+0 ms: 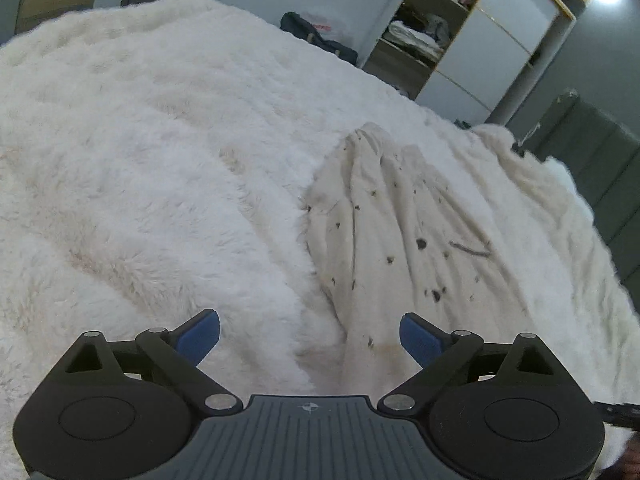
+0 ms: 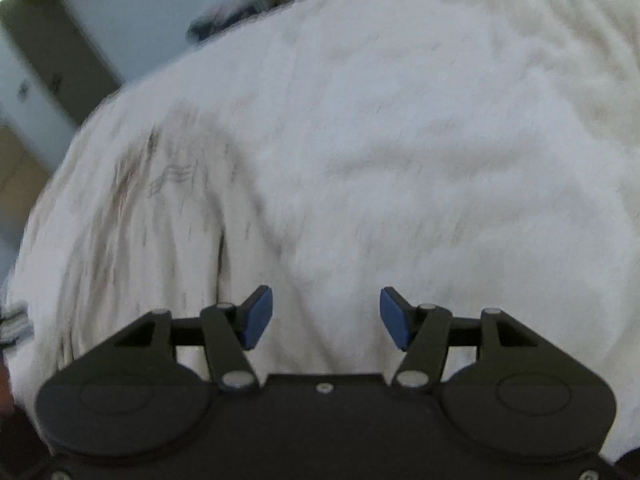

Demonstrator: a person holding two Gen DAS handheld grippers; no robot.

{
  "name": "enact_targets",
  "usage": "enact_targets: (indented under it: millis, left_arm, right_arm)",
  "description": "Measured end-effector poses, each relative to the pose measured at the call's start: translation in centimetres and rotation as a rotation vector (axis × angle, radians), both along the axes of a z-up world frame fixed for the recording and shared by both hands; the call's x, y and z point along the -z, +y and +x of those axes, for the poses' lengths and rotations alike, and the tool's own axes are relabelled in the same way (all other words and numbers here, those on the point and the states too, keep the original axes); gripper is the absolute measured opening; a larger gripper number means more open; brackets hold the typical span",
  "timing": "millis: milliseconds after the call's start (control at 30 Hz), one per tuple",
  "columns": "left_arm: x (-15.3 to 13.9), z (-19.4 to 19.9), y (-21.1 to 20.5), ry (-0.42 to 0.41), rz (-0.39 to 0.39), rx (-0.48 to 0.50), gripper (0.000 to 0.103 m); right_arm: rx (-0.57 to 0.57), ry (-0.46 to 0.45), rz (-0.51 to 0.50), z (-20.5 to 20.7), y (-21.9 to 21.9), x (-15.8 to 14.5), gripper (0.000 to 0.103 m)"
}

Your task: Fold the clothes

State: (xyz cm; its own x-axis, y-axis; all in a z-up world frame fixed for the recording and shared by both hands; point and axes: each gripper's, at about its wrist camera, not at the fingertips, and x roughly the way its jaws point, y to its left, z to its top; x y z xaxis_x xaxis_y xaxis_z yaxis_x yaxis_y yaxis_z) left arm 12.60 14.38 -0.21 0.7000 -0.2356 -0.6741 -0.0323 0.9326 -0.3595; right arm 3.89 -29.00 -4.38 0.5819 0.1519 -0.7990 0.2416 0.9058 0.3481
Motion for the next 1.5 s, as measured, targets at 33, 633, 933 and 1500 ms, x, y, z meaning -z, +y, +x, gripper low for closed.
enact_targets:
  millis: [33, 633, 933, 1500]
  left_arm:
    - [0.2, 0.2, -0.3, 0.002, 0.013, 0.002, 0.095]
    - [1.0, 1.6, -1.6, -0.011, 0.045, 0.035, 0.095]
    - [1.0, 1.7, -2.9, -0.029, 0.107, 0.074, 0.095]
    - [1.6, 1.4, -4.3, -0.016, 0.160, 0.112, 0.095]
  right_arm:
    - [-0.029, 0.014, 0.006, -0.2, 0.6, 0.2, 0.057]
    - [-0.429, 0.095, -0.887, 11.3, 4.4, -5.9, 0.002]
    - [-0.291, -0.263, -1.674, 18.4, 0.2, -13.0, 0.002]
    - [0.090, 0.117, -0.838, 7.3, -12.7, 1.6, 0.045]
